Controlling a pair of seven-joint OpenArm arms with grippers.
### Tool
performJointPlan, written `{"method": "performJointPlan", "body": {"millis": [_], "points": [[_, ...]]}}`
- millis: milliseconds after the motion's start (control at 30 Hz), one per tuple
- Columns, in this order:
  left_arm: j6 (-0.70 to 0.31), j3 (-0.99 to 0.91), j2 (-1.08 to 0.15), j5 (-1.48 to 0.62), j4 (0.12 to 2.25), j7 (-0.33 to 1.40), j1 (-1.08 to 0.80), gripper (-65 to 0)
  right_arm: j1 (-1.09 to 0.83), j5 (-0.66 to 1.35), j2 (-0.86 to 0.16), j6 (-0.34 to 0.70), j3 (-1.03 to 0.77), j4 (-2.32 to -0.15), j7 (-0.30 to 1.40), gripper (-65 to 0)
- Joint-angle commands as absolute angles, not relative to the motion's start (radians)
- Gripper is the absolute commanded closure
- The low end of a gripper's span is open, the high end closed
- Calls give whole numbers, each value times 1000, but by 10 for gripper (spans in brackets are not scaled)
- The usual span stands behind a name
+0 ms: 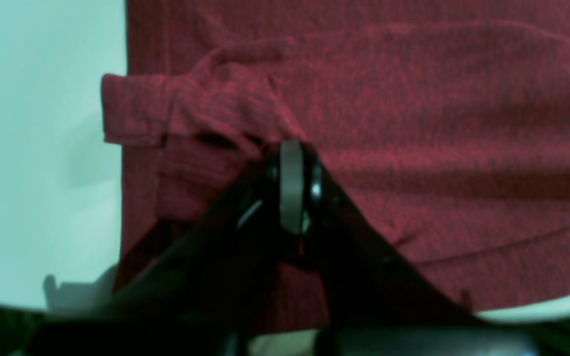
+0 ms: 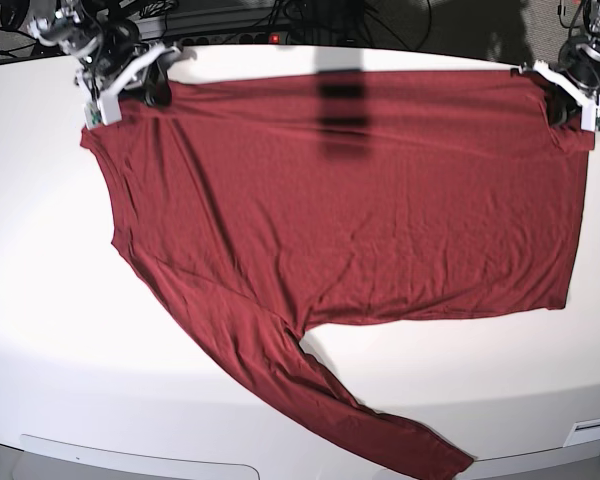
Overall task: Fold the T-shirt properly
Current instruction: 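Drag the shirt toward the robot with both grippers and release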
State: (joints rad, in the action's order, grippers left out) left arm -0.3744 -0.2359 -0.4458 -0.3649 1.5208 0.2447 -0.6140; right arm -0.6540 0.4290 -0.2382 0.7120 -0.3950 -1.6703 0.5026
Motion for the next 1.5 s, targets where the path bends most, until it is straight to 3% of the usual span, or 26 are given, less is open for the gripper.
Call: {"method": "performJointPlan", "body": {"millis": [0, 500, 1000, 1067, 1100, 1200, 1233, 1467], "points": [[-379, -235, -450, -348, 1538, 300, -640, 0, -682, 405, -249, 698, -410, -1688, 542, 0], [-379, -372, -452, -348, 1745, 291, -638, 0, -670, 404, -249, 698, -414, -1798, 532, 0], [-379, -407, -452, -336, 1748, 367, -357, -3, -458, 404, -249, 698, -414, -1871, 617, 0], [-379, -406, -452, -348, 1716, 369, -305, -128, -418, 404, -249, 698, -414, -1871, 637, 0], [-379, -406, -452, -349, 1691, 369, -274, -159, -399, 404, -249, 698, -414, -1871, 648, -31], [-386, -405, -452, -348, 1568, 371, -171, -165, -355, 410, -249, 698, -412, -1871, 683, -265], [-402, -405, -453, -348, 1512, 371, -130, -165, -346, 426, -249, 698, -412, -1871, 686, -315], [-597, -405, -480, -348, 1079, 374, 184, -165, -308, 536, -250, 698, -412, -1871, 775, -338]]}}
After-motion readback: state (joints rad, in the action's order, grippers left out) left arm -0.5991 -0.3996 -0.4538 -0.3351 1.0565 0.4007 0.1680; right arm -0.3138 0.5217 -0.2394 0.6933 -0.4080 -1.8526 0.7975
